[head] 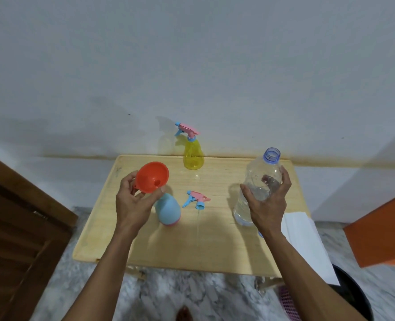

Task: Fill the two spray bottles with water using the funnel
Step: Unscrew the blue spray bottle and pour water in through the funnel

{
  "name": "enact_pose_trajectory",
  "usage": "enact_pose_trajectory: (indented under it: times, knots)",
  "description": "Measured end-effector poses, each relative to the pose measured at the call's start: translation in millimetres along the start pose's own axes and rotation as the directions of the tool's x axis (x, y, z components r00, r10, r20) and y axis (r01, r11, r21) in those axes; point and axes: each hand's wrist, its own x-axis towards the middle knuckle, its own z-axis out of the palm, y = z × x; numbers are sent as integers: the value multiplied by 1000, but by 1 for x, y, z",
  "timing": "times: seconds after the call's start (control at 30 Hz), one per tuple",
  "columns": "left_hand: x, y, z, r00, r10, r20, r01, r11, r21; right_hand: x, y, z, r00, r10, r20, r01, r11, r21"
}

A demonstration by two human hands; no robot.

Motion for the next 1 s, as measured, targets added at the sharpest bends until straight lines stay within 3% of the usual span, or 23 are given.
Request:
enact_pose_trajectory:
  times: [0.17, 0.3, 0.47, 0.67, 1.0]
  knots:
    - [-10, 36, 34, 995, -34, 91, 37, 999, -31, 0, 1, 0, 1000, 8, 7, -8, 1000, 12]
    - [-27, 17, 90, 971, -163, 174, 130, 974, 185, 0, 0, -1, 1000, 14, 12, -14, 1000, 12]
    - [-42, -34, 142, 884, -373, 281, 237, 877, 418, -1, 1, -2, 999, 37, 18, -37, 999, 0]
    - [-32, -66, 179, 849, -475, 230, 272, 767, 581, 1, 2, -2, 997, 72, 16, -72, 997, 6]
    - [-33, -71, 189, 845, -480, 237, 250, 745, 618, 2, 2, -2, 1000, -3, 11, 3, 1000, -12]
